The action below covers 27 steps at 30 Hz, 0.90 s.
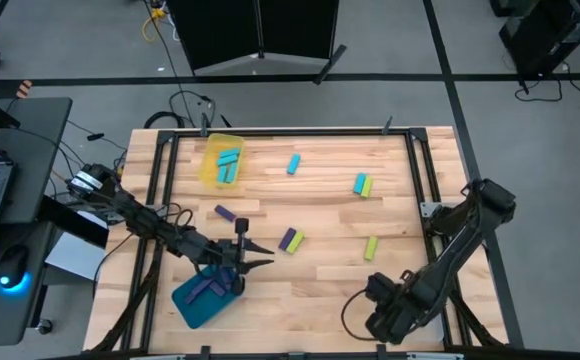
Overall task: Sort blocks
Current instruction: Put the green block into the transparent bin, then put the right blue block into the yellow bin
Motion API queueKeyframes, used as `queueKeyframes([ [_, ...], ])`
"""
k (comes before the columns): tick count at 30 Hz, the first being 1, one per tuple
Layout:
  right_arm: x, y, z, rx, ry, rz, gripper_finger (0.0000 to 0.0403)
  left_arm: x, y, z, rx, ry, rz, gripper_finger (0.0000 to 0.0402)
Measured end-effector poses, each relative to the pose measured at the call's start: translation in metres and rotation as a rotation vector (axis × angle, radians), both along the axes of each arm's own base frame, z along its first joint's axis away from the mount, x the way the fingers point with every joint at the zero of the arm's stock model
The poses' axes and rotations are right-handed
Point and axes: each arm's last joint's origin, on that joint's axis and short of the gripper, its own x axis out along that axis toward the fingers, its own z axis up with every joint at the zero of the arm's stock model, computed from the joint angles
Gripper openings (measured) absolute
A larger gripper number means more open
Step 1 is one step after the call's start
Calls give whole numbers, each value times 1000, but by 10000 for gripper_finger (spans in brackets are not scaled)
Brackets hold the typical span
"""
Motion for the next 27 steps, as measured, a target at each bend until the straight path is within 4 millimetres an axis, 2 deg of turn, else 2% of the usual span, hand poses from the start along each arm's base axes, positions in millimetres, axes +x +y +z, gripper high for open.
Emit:
queueKeyframes([
  [9,-3,13,-43,-128,194,72,117,-4,-8,-1,4,8,-25,90],
  [13,-3,16,-53,-126,238,170,117,-6,-11,-2,7,16,-34,90],
  [17,-2,16,-52,-88,247,227,118,-6,-11,-1,5,13,-21,90],
  [23,-4,10,-40,-82,237,228,201,-6,-11,-6,29,56,-18,90],
  [27,-7,1,-26,-86,242,219,222,-6,-11,-9,46,84,-18,90],
])
